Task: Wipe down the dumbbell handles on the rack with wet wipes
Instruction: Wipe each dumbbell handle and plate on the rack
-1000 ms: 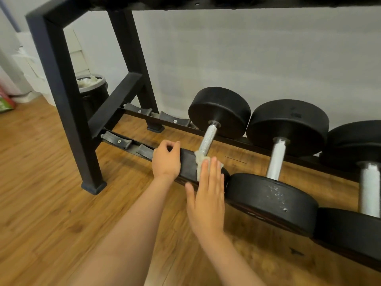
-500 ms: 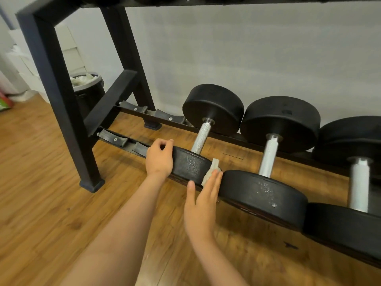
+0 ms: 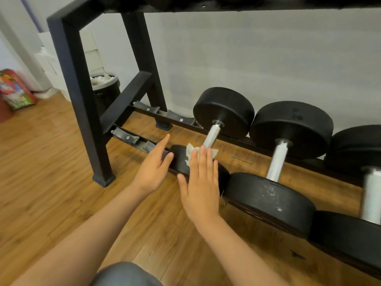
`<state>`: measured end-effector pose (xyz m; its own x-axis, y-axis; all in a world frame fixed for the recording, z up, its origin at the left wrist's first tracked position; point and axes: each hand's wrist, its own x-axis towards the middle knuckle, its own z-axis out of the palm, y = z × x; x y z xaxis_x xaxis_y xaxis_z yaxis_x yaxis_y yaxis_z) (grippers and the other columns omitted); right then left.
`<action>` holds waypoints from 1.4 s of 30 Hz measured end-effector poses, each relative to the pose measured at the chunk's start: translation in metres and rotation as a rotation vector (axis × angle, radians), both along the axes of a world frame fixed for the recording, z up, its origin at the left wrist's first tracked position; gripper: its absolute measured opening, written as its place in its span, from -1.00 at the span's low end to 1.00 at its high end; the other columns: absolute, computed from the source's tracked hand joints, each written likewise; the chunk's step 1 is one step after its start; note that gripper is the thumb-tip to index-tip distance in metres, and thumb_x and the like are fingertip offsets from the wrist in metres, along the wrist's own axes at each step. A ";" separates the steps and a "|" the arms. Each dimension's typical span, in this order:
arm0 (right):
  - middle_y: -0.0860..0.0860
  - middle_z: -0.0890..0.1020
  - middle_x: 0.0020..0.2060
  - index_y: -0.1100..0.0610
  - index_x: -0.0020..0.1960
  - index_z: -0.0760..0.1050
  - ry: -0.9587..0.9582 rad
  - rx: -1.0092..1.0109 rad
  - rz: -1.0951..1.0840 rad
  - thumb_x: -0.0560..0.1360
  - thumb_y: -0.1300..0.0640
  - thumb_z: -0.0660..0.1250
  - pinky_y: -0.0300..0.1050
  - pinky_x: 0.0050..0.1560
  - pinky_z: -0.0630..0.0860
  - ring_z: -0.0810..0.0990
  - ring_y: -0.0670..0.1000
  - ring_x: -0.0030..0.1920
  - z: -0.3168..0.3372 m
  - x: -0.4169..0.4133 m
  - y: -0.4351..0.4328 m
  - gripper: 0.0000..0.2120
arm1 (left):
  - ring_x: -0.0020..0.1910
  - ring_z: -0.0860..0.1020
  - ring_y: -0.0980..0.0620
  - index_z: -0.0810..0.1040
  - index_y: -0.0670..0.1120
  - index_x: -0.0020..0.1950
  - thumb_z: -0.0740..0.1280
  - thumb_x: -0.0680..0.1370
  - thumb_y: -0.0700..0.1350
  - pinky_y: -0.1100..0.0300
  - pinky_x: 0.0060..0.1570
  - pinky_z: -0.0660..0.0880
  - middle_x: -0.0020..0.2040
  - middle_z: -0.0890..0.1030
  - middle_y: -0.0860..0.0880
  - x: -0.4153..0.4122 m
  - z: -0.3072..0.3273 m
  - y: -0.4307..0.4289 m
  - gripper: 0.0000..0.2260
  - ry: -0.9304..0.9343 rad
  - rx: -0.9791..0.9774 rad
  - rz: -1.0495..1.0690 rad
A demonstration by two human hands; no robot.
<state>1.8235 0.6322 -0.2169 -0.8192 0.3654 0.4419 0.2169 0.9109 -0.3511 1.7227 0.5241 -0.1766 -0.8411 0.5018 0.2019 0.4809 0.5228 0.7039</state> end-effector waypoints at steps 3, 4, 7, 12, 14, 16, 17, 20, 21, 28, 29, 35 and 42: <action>0.12 0.05 0.58 0.17 0.58 0.05 -0.032 0.066 0.104 0.62 -0.09 -0.06 0.08 0.54 -0.15 -0.05 0.08 0.58 -0.005 0.011 -0.003 -0.40 | 0.49 0.10 0.31 0.05 0.04 0.60 0.15 0.67 -0.05 0.28 0.44 0.10 0.53 0.13 0.18 0.012 0.001 -0.014 -0.49 0.260 -0.069 -0.100; 0.11 0.08 0.57 0.16 0.58 0.06 -0.031 0.077 0.121 0.63 -0.07 -0.05 0.08 0.53 -0.18 -0.04 0.07 0.58 -0.002 0.010 0.000 -0.42 | 0.51 0.09 0.29 0.04 0.02 0.59 0.14 0.67 -0.05 0.27 0.47 0.09 0.55 0.13 0.14 0.014 0.000 -0.016 -0.49 0.331 -0.082 -0.149; 0.03 0.17 0.55 0.12 0.59 -0.02 0.012 -0.074 0.159 0.67 0.03 0.05 -0.05 0.52 -0.34 -0.09 -0.10 0.55 0.021 0.000 0.005 -0.45 | 0.53 0.14 0.23 0.06 0.00 0.59 0.08 0.65 0.01 0.29 0.49 0.10 0.57 0.19 0.06 0.019 -0.002 -0.020 -0.49 0.414 -0.080 -0.228; -0.24 0.08 0.48 -0.18 0.52 -0.18 0.082 -0.491 0.315 0.66 0.17 0.11 -0.09 0.51 -0.13 -0.34 -0.44 0.38 0.033 0.007 0.008 -0.38 | 0.49 0.22 0.25 0.10 -0.01 0.57 0.13 0.66 -0.03 0.29 0.46 0.20 0.52 0.29 0.05 0.028 0.000 -0.010 -0.51 0.421 0.017 -0.305; -0.24 0.02 0.54 -0.40 0.45 -0.24 0.125 -0.616 0.326 0.66 0.15 0.12 -0.04 0.50 0.06 -0.17 -0.20 0.54 0.031 0.004 0.012 -0.31 | 0.49 0.26 0.19 0.11 -0.06 0.58 0.20 0.65 -0.15 0.25 0.45 0.25 0.53 0.28 0.01 0.030 -0.003 -0.001 -0.48 0.397 0.040 -0.402; -0.27 0.08 0.53 -0.47 0.43 -0.13 0.191 -0.686 0.316 0.66 0.18 0.10 0.01 0.53 0.13 -0.03 -0.13 0.56 0.026 0.001 0.015 -0.33 | 0.51 0.25 0.14 0.10 -0.12 0.59 0.23 0.64 -0.20 0.17 0.47 0.25 0.55 0.26 -0.05 0.030 -0.011 0.006 -0.45 0.388 0.020 -0.451; -0.31 0.12 0.49 -0.41 0.44 -0.02 0.234 -0.684 0.282 0.66 0.22 0.09 0.03 0.54 0.11 -0.02 -0.19 0.54 0.023 0.000 0.017 -0.38 | 0.52 0.23 0.10 0.10 -0.15 0.59 0.23 0.64 -0.17 0.10 0.48 0.25 0.55 0.26 -0.07 0.029 -0.016 0.007 -0.45 0.408 -0.010 -0.457; -0.20 0.37 0.38 -0.09 0.43 0.30 0.405 -0.668 0.076 0.64 0.27 0.11 0.05 0.48 0.29 0.27 -0.23 0.42 0.018 -0.011 0.027 -0.57 | 0.58 0.09 0.03 0.11 -0.13 0.60 0.14 0.67 0.04 -0.03 0.51 0.18 0.59 0.17 -0.09 0.023 -0.032 0.007 -0.46 0.609 -0.207 -0.442; -0.14 0.44 0.33 -0.02 0.40 0.35 0.425 -0.698 0.012 0.64 0.24 0.11 0.01 0.40 0.39 0.38 -0.21 0.34 0.017 -0.018 0.030 -0.63 | 0.59 0.05 0.03 0.11 -0.12 0.60 0.12 0.67 0.08 -0.04 0.52 0.17 0.59 0.14 -0.09 0.021 -0.033 0.009 -0.45 0.640 -0.243 -0.427; -0.06 0.57 0.11 0.05 0.22 0.50 0.376 -0.738 -0.237 0.66 0.11 0.08 0.05 0.25 0.45 0.50 -0.07 0.18 0.012 -0.041 0.036 -0.73 | 0.60 -0.03 -0.03 0.04 -0.18 0.60 0.17 0.63 0.11 -0.09 0.53 0.11 0.62 0.02 -0.09 0.025 -0.039 0.003 -0.35 0.538 -0.180 -0.429; -0.07 0.58 0.09 0.06 0.21 0.51 0.369 -0.732 -0.234 0.66 0.11 0.07 0.05 0.25 0.45 0.51 -0.07 0.16 0.012 -0.040 0.036 -0.73 | 0.60 -0.03 -0.04 0.04 -0.19 0.60 0.16 0.62 0.14 -0.09 0.53 0.10 0.62 0.01 -0.09 0.027 -0.041 -0.002 -0.33 0.533 -0.184 -0.453; -0.08 0.56 -0.01 0.07 0.13 0.52 0.355 -0.676 -0.219 0.65 0.10 0.07 0.09 0.20 0.45 0.51 -0.06 0.08 0.012 -0.039 0.036 -0.75 | 0.58 -0.16 0.13 -0.14 -0.02 0.61 0.14 0.50 0.40 0.02 0.55 -0.01 0.62 -0.14 0.03 0.006 -0.025 0.010 -0.14 0.350 -0.117 -0.308; -0.09 0.56 -0.04 0.06 0.14 0.52 0.327 -0.664 -0.226 0.64 0.07 0.06 -0.01 0.16 0.44 0.51 -0.07 0.04 0.013 -0.040 0.037 -0.73 | 0.58 -0.11 0.18 -0.13 0.01 0.62 0.24 0.38 0.49 -0.08 0.54 0.11 0.61 -0.12 0.14 -0.004 -0.031 -0.001 0.02 0.212 -0.062 -0.283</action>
<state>1.7838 0.6696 -0.2040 -0.5588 0.7814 0.2778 0.1643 0.4326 -0.8865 1.7185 0.5234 -0.2072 -0.6096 0.7255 0.3195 0.7449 0.3863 0.5439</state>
